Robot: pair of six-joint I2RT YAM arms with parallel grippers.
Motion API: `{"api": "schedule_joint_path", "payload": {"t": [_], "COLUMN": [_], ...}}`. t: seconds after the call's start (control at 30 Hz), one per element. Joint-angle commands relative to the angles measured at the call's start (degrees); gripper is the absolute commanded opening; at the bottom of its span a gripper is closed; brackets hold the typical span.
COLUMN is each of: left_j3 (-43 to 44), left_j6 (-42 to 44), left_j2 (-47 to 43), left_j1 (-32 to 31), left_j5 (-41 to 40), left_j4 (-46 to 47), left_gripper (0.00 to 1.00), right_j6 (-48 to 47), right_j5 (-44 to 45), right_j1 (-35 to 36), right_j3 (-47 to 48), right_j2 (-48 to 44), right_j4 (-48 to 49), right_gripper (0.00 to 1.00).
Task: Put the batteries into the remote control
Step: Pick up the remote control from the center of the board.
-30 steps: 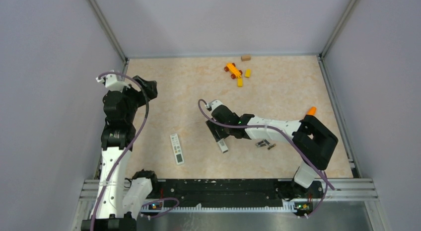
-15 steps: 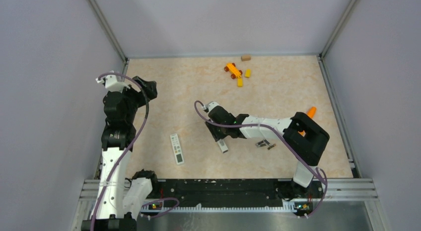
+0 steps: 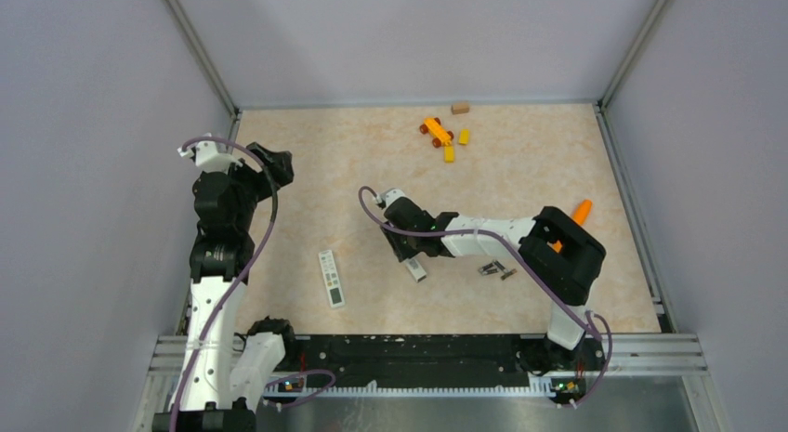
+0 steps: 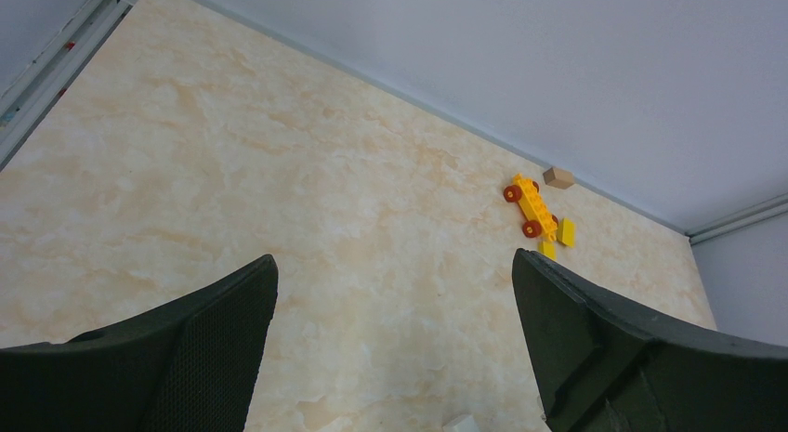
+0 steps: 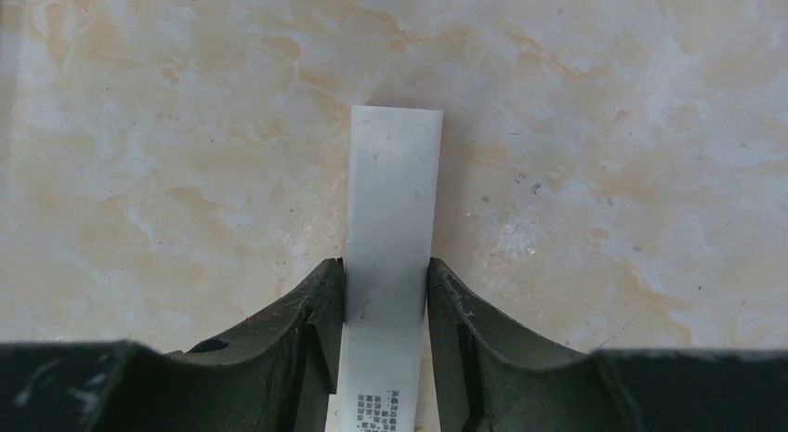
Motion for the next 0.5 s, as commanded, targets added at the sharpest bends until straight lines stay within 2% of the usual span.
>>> {"api": "schedule_joint_path", "payload": {"t": [0.0,0.13,0.23,0.37,0.47], "left_j3": [0.6,0.6,0.7,0.4,-0.2], "left_j6": [-0.4,-0.5,-0.6,-0.3,1.4], "left_j2": [-0.7,-0.5,-0.3,0.8,2.0], "left_j1": [0.2,0.2,0.2,0.2,0.2], "left_j5": [-0.3,0.1,1.0,6.8,15.9], "left_j4": [1.5,1.5,1.6,3.5,7.0], "left_gripper": [0.99,0.99,0.99,0.99,0.99], "right_j6": [0.2,0.1,1.4,8.5,22.8], "right_j5": [1.7,3.3,0.5,-16.2,-30.2], "right_j1": [0.8,0.5,-1.5,-8.2,-15.1], "right_j3": [2.2,2.8,2.7,-0.2,-2.5], "right_j2": [1.1,0.3,-2.5,-8.4,-11.2], "right_j4": [0.8,1.5,3.2,12.1,24.1], "right_gripper": [0.36,0.28,0.26,0.26,0.26]}}
